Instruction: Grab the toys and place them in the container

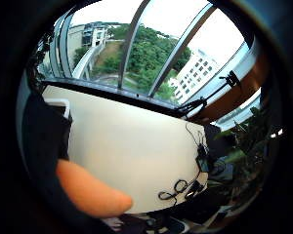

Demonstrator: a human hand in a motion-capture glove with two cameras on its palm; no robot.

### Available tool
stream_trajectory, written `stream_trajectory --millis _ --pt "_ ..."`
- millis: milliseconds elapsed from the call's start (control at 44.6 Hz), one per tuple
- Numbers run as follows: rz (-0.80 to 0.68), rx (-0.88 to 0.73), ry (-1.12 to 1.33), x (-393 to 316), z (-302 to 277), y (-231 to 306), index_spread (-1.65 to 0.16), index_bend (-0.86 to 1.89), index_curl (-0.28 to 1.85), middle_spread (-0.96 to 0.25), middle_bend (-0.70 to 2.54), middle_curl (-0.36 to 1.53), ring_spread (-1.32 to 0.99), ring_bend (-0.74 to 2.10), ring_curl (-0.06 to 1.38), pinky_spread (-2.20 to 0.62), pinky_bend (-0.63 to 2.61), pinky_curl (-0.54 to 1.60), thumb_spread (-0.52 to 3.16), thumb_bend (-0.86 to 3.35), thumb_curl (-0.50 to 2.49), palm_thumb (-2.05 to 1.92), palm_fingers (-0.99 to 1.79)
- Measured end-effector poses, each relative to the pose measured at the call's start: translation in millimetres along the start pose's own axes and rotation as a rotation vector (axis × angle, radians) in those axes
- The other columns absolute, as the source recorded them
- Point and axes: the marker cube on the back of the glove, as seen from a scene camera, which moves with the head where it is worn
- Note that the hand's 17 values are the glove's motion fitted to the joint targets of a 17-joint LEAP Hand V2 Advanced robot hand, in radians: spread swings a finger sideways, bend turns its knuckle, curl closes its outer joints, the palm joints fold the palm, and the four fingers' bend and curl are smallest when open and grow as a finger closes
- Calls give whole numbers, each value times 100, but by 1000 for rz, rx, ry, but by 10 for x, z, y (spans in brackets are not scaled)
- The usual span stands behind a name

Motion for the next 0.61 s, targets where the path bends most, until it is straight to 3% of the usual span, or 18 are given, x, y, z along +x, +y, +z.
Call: stream_trajectory --millis 67,202,292,449,516,606 --pt "-45 -9 -9 -311 95 -94 -25 86 91 -20 124 89 -35 140 72 -40 114 58 80 4 72 52 110" --pt "-308 -9 182 -843 390 -236 -25 85 95 -19 125 89 -35 141 73 -40 115 59 78 2 76 53 110" --pt "-228 -56 77 -1389 534 -279 -25 83 98 -19 126 89 -35 142 72 -40 114 59 77 0 77 52 109" --pt "-188 -173 131 -1863 860 -245 -26 75 101 -19 122 87 -34 142 71 -40 112 57 79 -4 78 45 102" --pt "-178 -270 173 -1953 989 -204 -25 63 102 -19 116 86 -33 141 71 -39 113 58 85 -4 76 39 87" --pt "-79 -332 213 -1970 1091 -193 -23 32 96 -20 95 80 -31 130 71 -34 116 61 105 -8 65 19 11"
